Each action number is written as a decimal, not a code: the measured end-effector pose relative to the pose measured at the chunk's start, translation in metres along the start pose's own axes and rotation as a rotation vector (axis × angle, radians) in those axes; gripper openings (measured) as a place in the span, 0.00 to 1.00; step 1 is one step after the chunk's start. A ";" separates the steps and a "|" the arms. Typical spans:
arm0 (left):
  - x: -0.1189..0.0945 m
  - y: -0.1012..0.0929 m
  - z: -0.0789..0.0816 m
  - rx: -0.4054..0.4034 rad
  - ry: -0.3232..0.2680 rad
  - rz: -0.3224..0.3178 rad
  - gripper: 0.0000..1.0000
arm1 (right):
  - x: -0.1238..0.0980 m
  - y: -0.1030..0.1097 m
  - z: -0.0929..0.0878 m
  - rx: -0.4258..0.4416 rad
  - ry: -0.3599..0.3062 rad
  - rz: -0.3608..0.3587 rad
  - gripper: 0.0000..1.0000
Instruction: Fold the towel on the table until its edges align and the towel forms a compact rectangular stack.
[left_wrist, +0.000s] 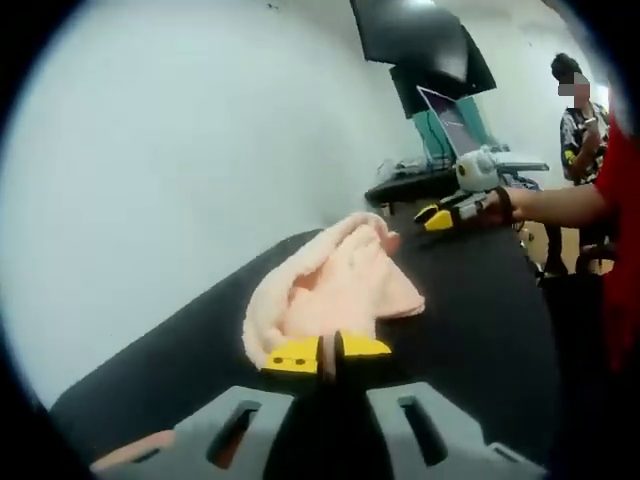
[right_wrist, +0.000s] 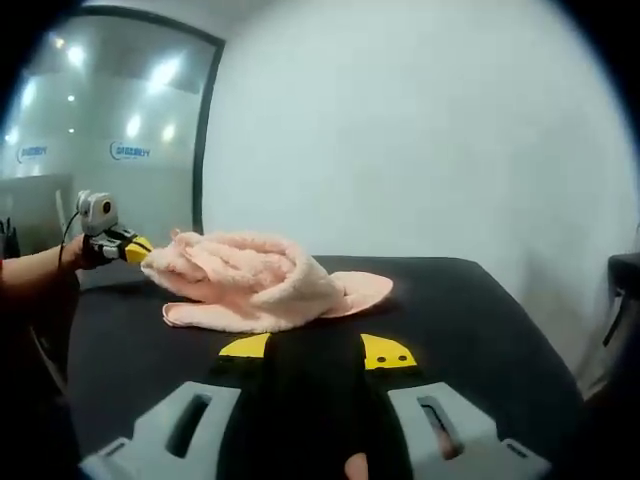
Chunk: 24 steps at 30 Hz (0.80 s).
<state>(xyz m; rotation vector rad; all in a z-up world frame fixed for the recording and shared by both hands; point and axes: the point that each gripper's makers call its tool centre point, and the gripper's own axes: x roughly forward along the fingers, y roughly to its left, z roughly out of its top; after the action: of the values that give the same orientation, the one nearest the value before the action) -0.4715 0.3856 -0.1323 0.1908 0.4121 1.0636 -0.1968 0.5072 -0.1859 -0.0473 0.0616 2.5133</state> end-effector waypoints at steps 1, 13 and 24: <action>-0.003 0.006 0.010 0.004 -0.012 0.017 0.02 | 0.000 0.000 0.000 -0.001 0.001 -0.001 0.30; -0.043 0.094 0.087 0.149 -0.002 0.297 0.01 | -0.002 0.003 -0.001 -0.019 0.016 -0.006 0.30; -0.103 0.124 0.165 0.190 -0.043 0.491 0.00 | -0.009 0.011 0.000 -0.027 0.020 -0.006 0.30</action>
<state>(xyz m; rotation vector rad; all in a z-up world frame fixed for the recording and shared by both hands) -0.5458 0.3614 0.0849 0.5022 0.4383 1.4988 -0.1958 0.4924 -0.1849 -0.0836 0.0357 2.5078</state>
